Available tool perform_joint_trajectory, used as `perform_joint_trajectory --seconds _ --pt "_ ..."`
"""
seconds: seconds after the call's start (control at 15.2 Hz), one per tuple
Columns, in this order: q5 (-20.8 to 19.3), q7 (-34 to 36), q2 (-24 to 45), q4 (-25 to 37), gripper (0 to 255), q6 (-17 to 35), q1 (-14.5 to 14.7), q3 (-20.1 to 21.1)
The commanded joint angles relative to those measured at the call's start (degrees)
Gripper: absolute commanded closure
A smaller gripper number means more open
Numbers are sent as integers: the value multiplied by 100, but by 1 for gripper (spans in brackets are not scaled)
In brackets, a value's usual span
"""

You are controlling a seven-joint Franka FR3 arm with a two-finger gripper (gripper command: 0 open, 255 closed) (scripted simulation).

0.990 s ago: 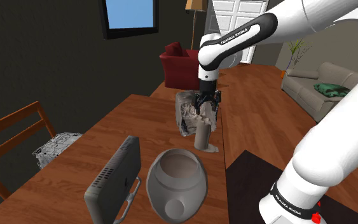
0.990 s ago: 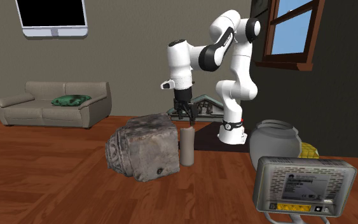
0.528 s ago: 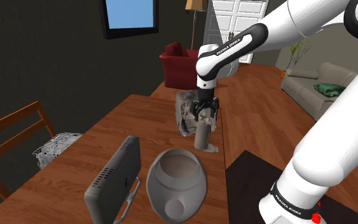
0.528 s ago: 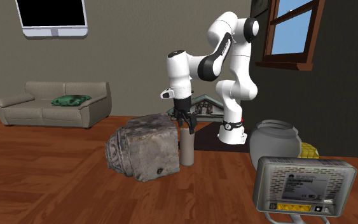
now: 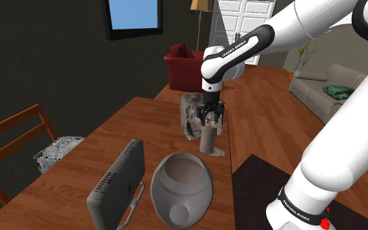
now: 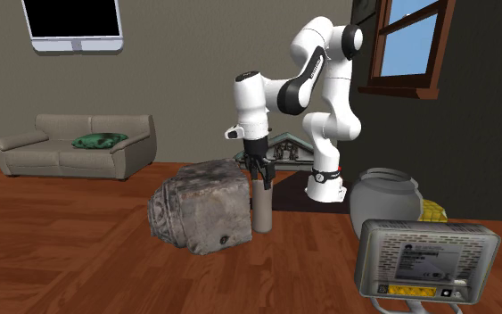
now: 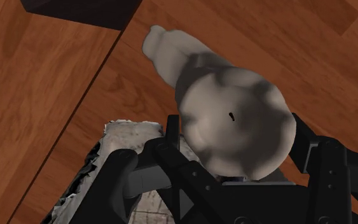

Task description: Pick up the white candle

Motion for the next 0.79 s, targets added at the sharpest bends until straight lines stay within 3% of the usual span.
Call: perform_joint_trajectory --seconds 0.0,0.73 --pt "2 0 12 -7 255 2 1 1" --pt "-26 28 -373 327 255 -716 -5 2"
